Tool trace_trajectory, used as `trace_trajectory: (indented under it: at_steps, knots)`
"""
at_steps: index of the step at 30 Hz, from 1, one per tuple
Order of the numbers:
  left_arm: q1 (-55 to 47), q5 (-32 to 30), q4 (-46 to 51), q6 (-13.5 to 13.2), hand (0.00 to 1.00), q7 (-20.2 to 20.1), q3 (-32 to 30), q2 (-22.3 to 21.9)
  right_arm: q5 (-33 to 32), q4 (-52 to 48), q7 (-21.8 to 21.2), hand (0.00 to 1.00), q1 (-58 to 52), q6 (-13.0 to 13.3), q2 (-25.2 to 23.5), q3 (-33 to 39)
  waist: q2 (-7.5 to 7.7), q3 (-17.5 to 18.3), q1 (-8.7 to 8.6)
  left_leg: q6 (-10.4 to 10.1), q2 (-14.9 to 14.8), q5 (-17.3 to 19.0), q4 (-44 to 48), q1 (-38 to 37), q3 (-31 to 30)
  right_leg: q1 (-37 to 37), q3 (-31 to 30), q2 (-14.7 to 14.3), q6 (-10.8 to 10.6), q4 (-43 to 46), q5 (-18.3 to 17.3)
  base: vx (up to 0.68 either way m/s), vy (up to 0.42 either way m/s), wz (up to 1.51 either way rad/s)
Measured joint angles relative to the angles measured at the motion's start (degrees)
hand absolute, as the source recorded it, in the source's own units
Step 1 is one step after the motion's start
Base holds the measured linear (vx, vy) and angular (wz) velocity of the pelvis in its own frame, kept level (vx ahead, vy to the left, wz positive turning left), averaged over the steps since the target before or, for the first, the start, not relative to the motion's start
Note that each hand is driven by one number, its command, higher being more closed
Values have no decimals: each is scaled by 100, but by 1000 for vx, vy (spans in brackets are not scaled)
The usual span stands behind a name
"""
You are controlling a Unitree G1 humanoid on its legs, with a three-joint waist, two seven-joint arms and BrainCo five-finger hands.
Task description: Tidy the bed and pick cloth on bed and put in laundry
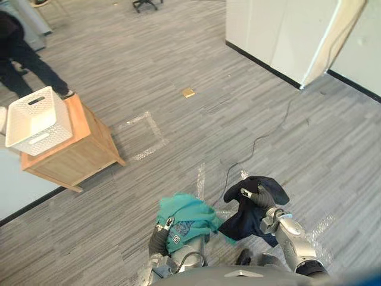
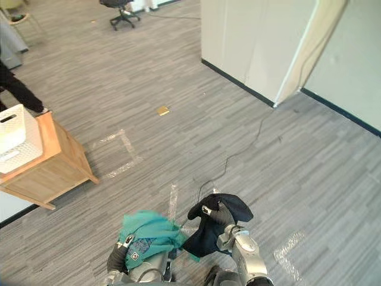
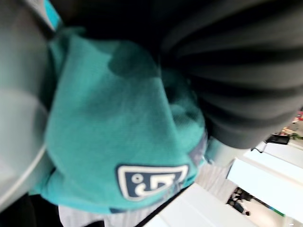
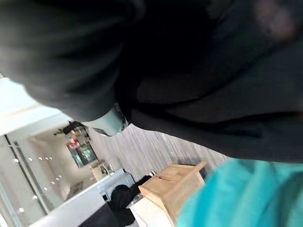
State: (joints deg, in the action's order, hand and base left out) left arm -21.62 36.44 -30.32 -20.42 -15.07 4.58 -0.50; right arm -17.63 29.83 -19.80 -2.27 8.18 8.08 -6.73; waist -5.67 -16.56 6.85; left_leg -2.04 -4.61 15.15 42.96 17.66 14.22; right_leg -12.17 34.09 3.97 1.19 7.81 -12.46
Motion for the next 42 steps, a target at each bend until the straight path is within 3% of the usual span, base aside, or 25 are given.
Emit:
trace_trajectory:
  at_steps: [3, 5, 6, 8, 9, 10, 11, 13, 15, 16, 17, 19, 21, 22, 24, 25, 26, 27, 30, 33, 34, 35, 37, 39, 42]
  knots:
    - [77, 2, 1, 164, 100, 48, 12, -36, -3, -1, 99, 100, -95, -10, 93, 72, 97, 83, -132, 83, 163, -212, -1762, -286, 1196, -388, 482, -5, -302, -343, 4, 396, -89, 90]
    - [188, 7, 28, 318, 100, 193, 175, 24, 6, 56, 152, 100, -261, 17, 141, 50, 168, 174, -26, 641, 268, -1010, -2969, -648, 1805, -689, 663, 39, -631, -301, -312, 456, -54, 60]
    - [224, 4, 60, 405, 100, 268, 181, 132, 12, 92, 194, 100, -290, 16, 98, 54, 310, 232, 16, 1104, 494, -870, -2975, -758, 1822, -756, 673, 254, -815, -126, -480, 381, 5, 28]
    - [335, -13, 81, 481, 100, 447, 145, 207, 14, 52, 222, 100, -302, 178, 88, -24, 414, 393, 23, 1328, 586, -568, -2770, -716, 1712, -544, 518, 538, -915, 643, -445, 455, 98, 29]
    - [371, -18, 102, 486, 100, 499, 145, 218, 11, -23, 222, 100, -323, 266, 70, -39, 410, 430, 10, 1362, 586, -442, -2655, -718, 1641, -409, 388, 671, -921, 1127, -441, 598, 178, 43]
    - [448, -72, 189, 496, 100, 621, 155, 259, 42, -216, 161, 100, -361, 809, 71, -71, 488, 432, -31, 1356, 629, -212, -2481, -767, 1486, 87, 79, 1098, -747, 2626, -313, 531, 168, 61]
    - [496, -221, 327, 534, 100, 715, 182, 333, 43, -686, 105, 100, -440, 1161, 0, -77, 620, 429, -122, 1358, 757, -68, -2455, -891, 1277, 737, -294, 1537, -339, 4233, -107, 534, 141, 73]
    - [476, -278, 494, 622, 100, 911, 281, 493, 79, -1266, 89, 100, -475, 1264, -91, -108, 657, 420, -364, 1336, 810, 25, -2499, -1352, 857, 1176, -652, 1715, -377, 5405, -137, 524, 74, 107]
    - [402, -406, 697, 644, 100, 1036, 433, 654, 95, -1482, 160, 100, -560, 1279, -78, -198, 637, 453, -442, 1300, 738, 31, -2649, -1782, 556, 1430, -817, 1602, -415, 5356, -199, 458, 19, 109]
    - [397, -427, 790, 637, 100, 1046, 426, 707, 157, -1548, 267, 100, -662, 1026, -85, -187, 719, 532, -441, 1232, 728, 43, -2724, -1931, 443, 1690, -927, 1519, -424, 5159, -219, 414, -27, 110]
    - [456, -447, 818, 616, 100, 1048, 384, 761, 226, -1479, 315, 100, -780, 860, -82, -146, 763, 582, -439, 1125, 724, 101, -2835, -2057, 150, 2040, -1048, 1412, -422, 4797, -294, 488, -60, 128]
    - [544, -447, 807, 617, 100, 1041, 389, 785, 235, -1118, 286, 100, -1119, 976, -80, -19, 727, 561, -519, 968, 691, 187, -3048, -2233, -265, 2543, -1237, 1180, -456, 3895, -365, 389, -93, 126]
    - [477, -442, 674, 612, 100, 1035, 437, 779, 71, -815, 253, 100, -1615, 387, -79, 60, 588, 472, -677, 707, 643, 296, -3170, -2559, -647, 2854, -1614, 938, -580, 2249, -57, 417, -141, 116]
    - [452, -444, 627, 612, 100, 1034, 459, 779, 81, -703, 232, 100, -1742, 416, -79, 53, 563, 468, -720, 631, 618, 337, -3181, -2638, -689, 2876, -1691, 875, -585, 1825, 116, 436, -175, 105]
    - [265, -455, 414, 424, 100, 1028, 578, 786, -201, -569, -312, 100, -2132, 1902, -82, -86, 592, 466, -764, 210, 575, 572, -3200, -2897, -627, 2908, -2022, 809, -711, 364, 988, 437, -232, 86]
    - [228, -454, 357, 358, 100, 1029, 601, 788, -200, -649, -372, 100, -2077, 2123, -80, -109, 609, 467, -751, 96, 566, 636, -3200, -2961, -579, 2984, -2097, 799, -690, 298, 1309, 447, -287, 62]
    - [212, -454, 236, 269, 100, 1028, 664, 823, -200, -774, -358, 100, -1857, 2352, -18, -149, 603, 475, -771, -13, 460, 698, -3190, -3101, -548, 2977, -2165, 696, -436, 508, 1928, 562, -377, 27]
    - [184, -454, 154, 199, 100, 1015, 725, 753, -201, -863, -349, 100, -1621, 2457, 153, -211, 392, 503, -689, -91, 225, 709, -3149, -3211, -564, 3040, -2139, 508, -188, 743, 1898, 562, -373, 7]
    - [81, -453, 161, 86, 100, 984, 785, 783, -261, -1125, -340, 100, -1171, 2375, 281, -319, 314, 512, -601, -429, 22, 323, -2648, -2986, -581, 3241, -2121, 422, 8, 1405, 1319, 435, -337, -10]
    - [17, -448, 208, 77, 100, 950, 816, 770, -412, -1382, -327, 100, -1153, 1675, 376, -328, 257, 514, -706, -376, -355, -258, -990, -2476, -540, 2950, -1976, 285, 152, 1805, 608, 386, -294, 13]
    - [-12, -449, 231, 71, 100, 855, 839, 759, -423, -1376, -348, 100, -1245, 1302, 442, -343, 234, 485, -715, -256, -683, -865, 164, -2013, -544, 2542, -1953, 49, 177, 1587, 421, 375, -256, 0]
    - [-41, -456, 277, 40, 100, 742, 901, 752, -443, -1427, -376, 100, -1337, 1046, 487, -356, 136, 465, -688, -199, -910, -758, 1221, -1546, -616, 2208, -1915, -155, 285, 1363, 299, 370, -236, -3]
    - [-124, -460, 429, 24, 100, 595, 930, 750, -475, -1431, -376, 100, -1499, 738, 587, -384, 130, 404, -641, -81, -821, -403, 2067, -942, -728, 1773, -1923, -284, 522, 1137, 150, 360, -156, -16]
    - [-196, -458, 589, 22, 100, 499, 948, 747, -475, -1431, -374, 100, -1640, 521, 637, -388, 147, 385, -616, -29, -529, -49, 1927, -542, -666, 1374, -1936, -292, 633, 862, 88, 404, -100, -12]
    - [-290, -459, 1039, 17, 100, 496, 1018, 750, -474, -1505, -375, 100, -1713, 417, 656, -359, 155, 392, -574, -22, -161, 228, 475, -354, -260, 877, -2010, -286, 594, 443, 25, 322, -3, -14]
